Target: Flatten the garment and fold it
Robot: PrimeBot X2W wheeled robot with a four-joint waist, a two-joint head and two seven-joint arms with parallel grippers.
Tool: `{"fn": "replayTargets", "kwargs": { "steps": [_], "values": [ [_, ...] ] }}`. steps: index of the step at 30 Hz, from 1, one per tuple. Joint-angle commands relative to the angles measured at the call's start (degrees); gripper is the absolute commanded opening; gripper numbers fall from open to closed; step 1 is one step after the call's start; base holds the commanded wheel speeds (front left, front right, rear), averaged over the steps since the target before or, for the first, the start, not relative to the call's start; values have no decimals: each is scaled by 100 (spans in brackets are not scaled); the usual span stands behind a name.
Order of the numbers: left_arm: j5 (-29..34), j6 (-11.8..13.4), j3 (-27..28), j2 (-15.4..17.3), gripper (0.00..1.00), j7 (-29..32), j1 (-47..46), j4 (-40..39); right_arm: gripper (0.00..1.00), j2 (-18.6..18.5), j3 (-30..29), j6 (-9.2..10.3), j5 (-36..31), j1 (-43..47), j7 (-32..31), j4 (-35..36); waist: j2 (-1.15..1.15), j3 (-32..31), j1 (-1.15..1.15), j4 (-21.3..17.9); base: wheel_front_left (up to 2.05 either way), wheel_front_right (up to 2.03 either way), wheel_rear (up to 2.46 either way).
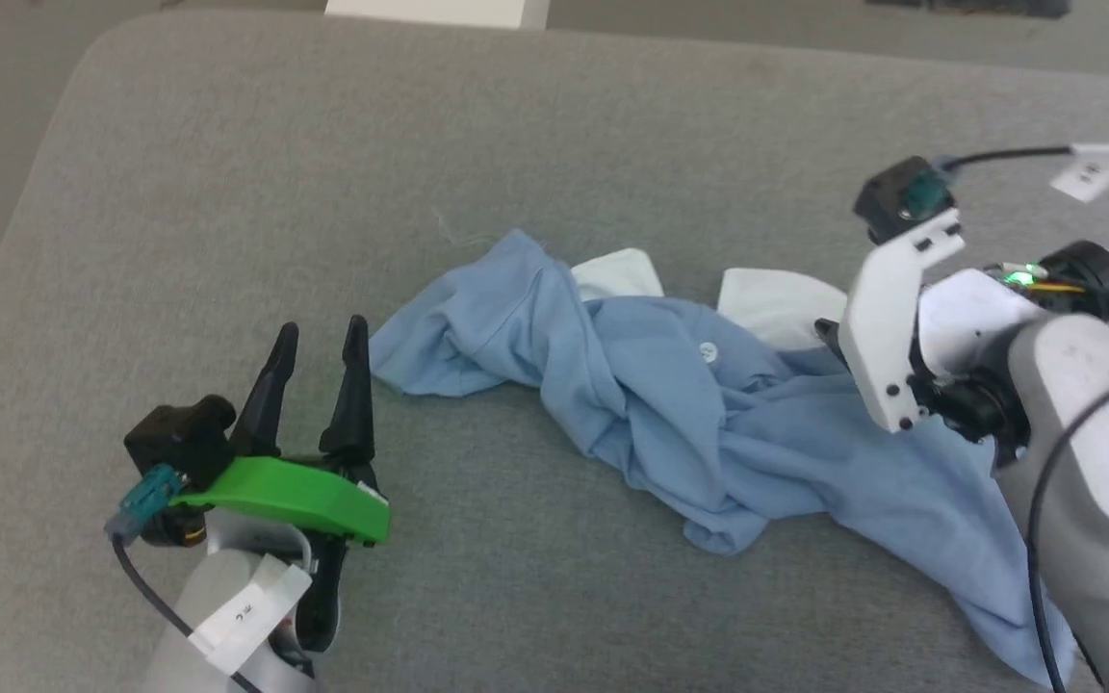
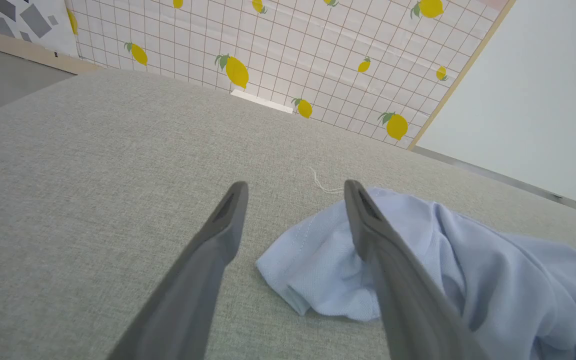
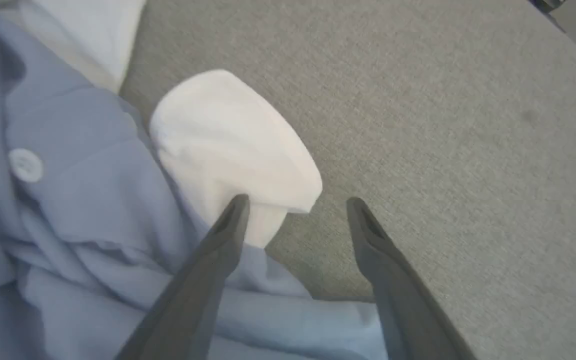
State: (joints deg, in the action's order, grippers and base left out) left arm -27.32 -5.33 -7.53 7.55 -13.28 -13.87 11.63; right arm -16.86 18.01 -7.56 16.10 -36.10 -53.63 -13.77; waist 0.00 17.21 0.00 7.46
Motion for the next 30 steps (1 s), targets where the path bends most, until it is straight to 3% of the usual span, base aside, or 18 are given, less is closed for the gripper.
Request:
{"fn": "replayTargets", "kwargs": {
  "steps": [1,10,11,12,13,18,22,30],
  "values": [
    [-29,-37,-15,-24,100,-41,-106,29,100,-41,142,8,-28,-132,-122,-121,0,300,0,282,0,0,0],
    [-57,-84,-77,-109,100,-121,-277,201,100,-386,1293,8,398,-397,-946,-501,0,465,0,433,0,0,0],
    [-59,-89,-80,-115,100,-127,-286,221,89,-428,1354,8,455,-413,-985,-517,0,466,0,432,0,0,0],
    [-61,-93,-83,-120,100,-132,-293,238,31,-451,1388,8,507,-424,-998,-525,0,463,0,430,0,0,0],
    [-63,-97,-87,-125,100,-136,-302,257,0,-481,1421,8,562,-448,-966,-516,0,463,0,426,0,0,0],
    [-65,-115,-104,-137,100,-150,-352,333,0,-573,1174,8,600,-661,-626,-547,0,427,0,400,0,0,0],
    [-53,-128,-126,-135,100,-157,-371,368,0,-597,632,8,389,-964,-173,-681,0,353,0,387,0,0,0],
    [-48,-155,-242,-143,100,-164,-405,378,0,-659,-376,8,-525,-1824,496,-1168,0,391,0,495,0,0,0]
  ]
}}
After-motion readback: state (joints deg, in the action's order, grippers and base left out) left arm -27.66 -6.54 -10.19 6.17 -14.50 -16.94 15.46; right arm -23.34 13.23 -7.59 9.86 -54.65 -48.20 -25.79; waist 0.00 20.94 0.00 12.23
